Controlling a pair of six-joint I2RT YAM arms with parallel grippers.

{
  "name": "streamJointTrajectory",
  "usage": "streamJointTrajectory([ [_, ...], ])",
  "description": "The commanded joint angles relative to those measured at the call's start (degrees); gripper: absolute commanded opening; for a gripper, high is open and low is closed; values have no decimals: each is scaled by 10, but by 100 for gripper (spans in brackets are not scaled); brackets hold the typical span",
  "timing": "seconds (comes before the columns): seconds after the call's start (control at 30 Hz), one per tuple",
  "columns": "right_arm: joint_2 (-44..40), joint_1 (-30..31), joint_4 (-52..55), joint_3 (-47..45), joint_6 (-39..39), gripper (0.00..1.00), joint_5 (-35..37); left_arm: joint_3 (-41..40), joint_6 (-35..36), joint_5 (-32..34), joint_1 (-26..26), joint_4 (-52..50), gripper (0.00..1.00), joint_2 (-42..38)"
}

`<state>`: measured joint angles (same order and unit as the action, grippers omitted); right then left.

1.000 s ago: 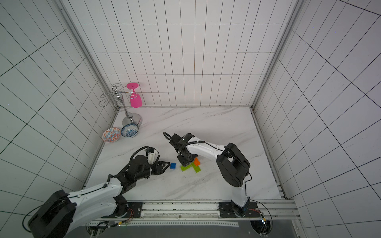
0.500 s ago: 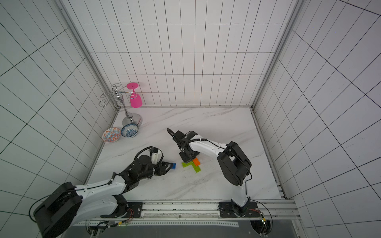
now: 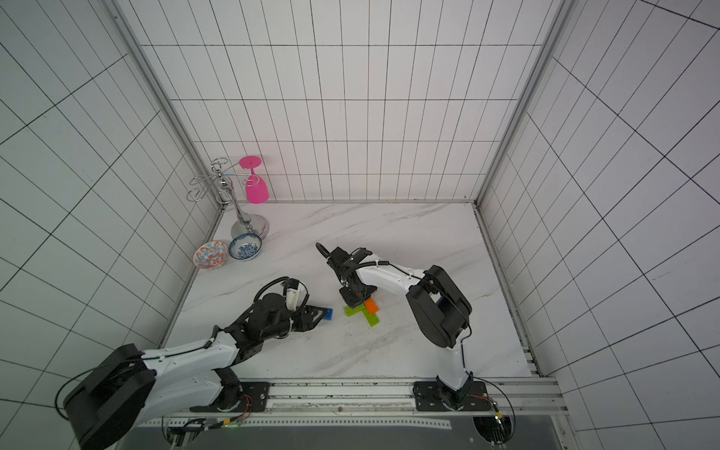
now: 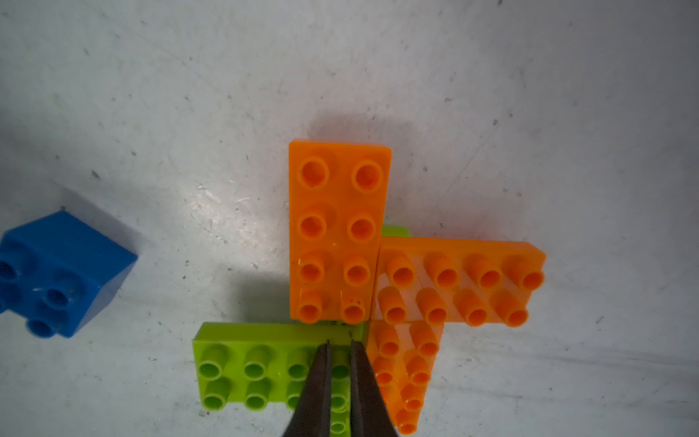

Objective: Assemble a small pinwheel with lego
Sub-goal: Assemble the lego brick with the lego brick.

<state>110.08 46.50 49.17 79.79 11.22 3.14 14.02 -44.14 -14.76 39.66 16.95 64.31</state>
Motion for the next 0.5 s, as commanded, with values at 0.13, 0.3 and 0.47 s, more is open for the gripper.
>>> streamJointTrajectory([
  [0.13, 15, -5, 0, -3, -15, 10, 14, 12, 2, 10, 3, 18, 54, 5],
  [0.3, 20, -8, -6, -6, -19, 9, 16, 14, 1, 9, 3, 19, 54, 9],
  [0.47, 28, -9, -11, -6, -23, 9, 15, 17, 2, 6, 3, 24, 54, 16],
])
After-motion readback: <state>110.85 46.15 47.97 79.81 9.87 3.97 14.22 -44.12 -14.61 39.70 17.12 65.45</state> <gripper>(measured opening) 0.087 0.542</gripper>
